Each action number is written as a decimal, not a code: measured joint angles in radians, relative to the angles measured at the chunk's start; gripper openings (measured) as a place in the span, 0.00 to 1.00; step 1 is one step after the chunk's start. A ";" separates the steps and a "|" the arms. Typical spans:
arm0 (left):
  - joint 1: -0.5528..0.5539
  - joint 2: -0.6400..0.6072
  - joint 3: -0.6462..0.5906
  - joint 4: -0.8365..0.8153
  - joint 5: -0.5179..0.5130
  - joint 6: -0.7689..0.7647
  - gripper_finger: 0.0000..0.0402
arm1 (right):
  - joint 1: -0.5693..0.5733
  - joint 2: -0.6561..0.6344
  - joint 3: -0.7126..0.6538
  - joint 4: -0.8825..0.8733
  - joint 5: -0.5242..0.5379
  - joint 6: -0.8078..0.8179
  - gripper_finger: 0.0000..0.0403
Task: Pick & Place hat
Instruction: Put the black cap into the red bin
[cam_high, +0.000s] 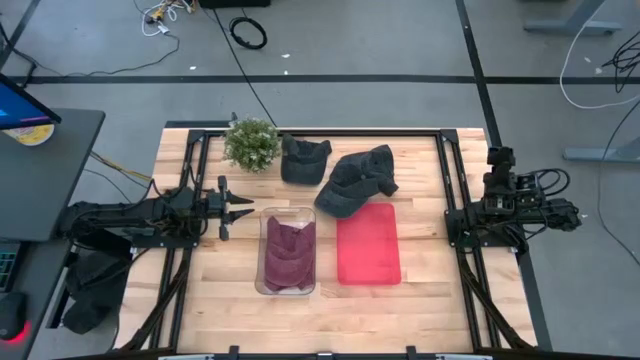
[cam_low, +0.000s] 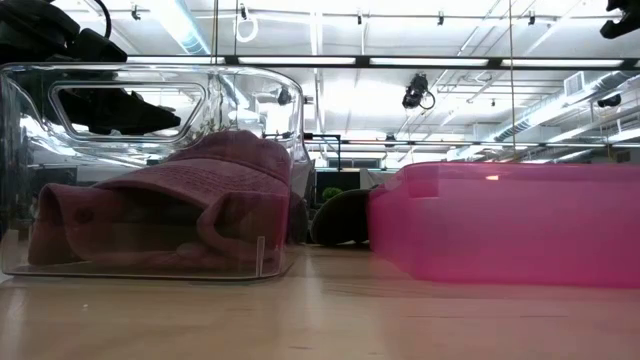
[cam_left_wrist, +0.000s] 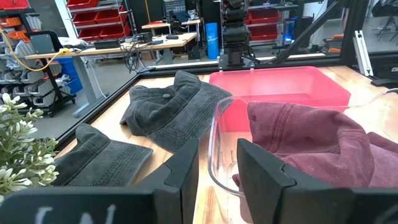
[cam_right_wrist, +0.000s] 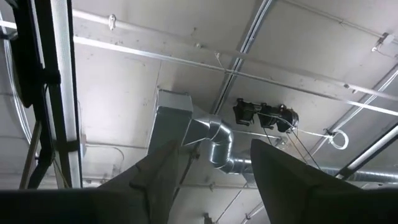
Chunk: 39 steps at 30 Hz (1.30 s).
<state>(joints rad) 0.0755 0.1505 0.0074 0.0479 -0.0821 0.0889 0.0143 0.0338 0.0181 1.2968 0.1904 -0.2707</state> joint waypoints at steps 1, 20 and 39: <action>0.000 0.000 0.000 0.000 0.000 0.000 0.29 | 0.000 0.000 0.000 0.000 0.000 -0.002 0.51; 0.000 0.000 0.000 0.000 0.000 0.000 0.29 | 0.000 0.141 0.510 -0.927 0.316 0.064 0.51; 0.000 0.000 0.000 0.000 0.000 0.000 0.29 | -0.093 1.056 1.312 -2.144 0.330 0.660 0.51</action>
<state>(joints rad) 0.0757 0.1501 0.0074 0.0475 -0.0818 0.0887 -0.0789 1.0894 1.3299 -0.8470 0.5203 0.3890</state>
